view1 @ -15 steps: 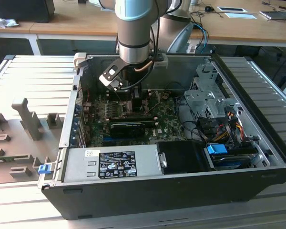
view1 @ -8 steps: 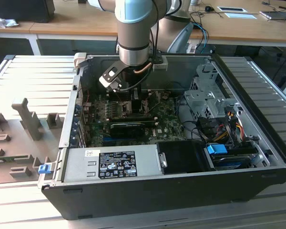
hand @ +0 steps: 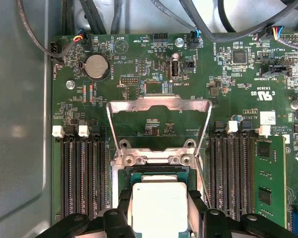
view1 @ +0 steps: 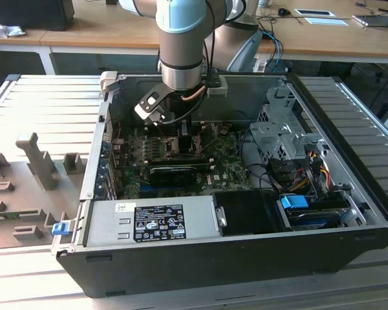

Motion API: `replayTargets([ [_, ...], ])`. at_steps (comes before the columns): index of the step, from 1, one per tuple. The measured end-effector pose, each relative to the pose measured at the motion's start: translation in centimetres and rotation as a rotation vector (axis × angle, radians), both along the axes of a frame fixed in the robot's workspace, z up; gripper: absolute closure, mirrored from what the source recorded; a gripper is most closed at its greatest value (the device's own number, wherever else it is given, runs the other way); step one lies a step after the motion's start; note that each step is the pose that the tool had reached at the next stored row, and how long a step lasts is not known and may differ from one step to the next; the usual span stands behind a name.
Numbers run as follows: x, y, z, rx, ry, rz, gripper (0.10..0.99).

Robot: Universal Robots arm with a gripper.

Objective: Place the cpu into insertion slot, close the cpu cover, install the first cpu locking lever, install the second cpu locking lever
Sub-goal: 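Place the cpu into insertion slot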

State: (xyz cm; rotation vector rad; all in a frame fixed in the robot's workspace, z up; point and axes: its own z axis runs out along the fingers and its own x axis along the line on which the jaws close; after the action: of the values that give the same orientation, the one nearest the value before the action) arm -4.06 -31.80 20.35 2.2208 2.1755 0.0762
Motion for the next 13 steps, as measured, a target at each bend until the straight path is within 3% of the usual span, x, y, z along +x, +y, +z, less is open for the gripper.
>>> replayTargets([
  [3, 0.0, 0.0, -0.11, 0.0, 0.0, 0.0, 0.541],
  [4, 0.01, 0.0, -0.11, 0.0, 0.0001, 0.0, 0.478],
  [13, 0.02, 0.0, -0.08, 0.0, 0.0001, -0.002, 0.49],
])
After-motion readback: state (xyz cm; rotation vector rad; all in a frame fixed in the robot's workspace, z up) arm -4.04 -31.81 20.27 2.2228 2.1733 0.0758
